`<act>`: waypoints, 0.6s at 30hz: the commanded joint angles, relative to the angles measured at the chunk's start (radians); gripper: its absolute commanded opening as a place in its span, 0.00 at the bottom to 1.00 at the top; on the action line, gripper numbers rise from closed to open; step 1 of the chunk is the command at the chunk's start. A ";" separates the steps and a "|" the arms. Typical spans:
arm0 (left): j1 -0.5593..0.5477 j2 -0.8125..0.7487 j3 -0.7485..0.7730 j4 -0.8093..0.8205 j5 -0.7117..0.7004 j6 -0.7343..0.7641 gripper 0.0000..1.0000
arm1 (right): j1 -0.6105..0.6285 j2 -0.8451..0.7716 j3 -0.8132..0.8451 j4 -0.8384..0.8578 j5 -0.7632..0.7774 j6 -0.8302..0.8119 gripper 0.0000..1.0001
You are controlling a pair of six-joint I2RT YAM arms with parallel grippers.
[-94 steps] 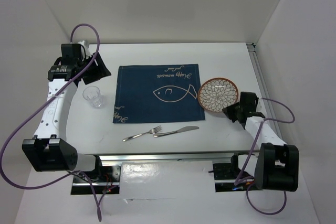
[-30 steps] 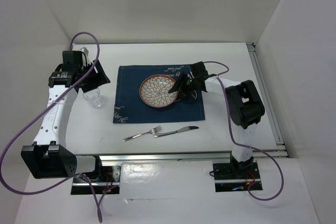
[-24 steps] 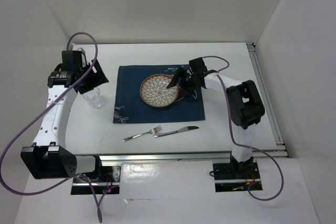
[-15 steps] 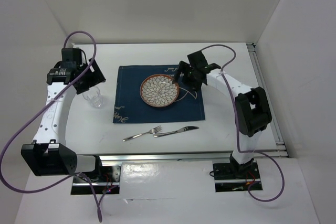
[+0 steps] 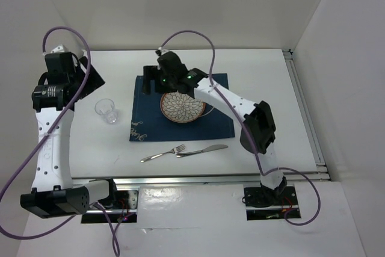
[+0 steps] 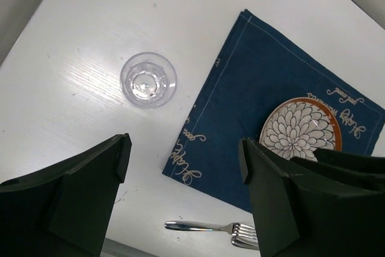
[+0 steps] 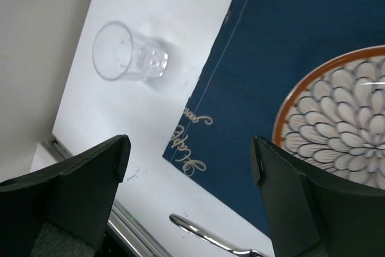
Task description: Set the dinner table for one person
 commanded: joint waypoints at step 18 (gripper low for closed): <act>0.035 -0.027 0.115 -0.036 0.135 -0.069 0.90 | 0.074 0.485 0.488 0.275 -0.335 -0.007 0.85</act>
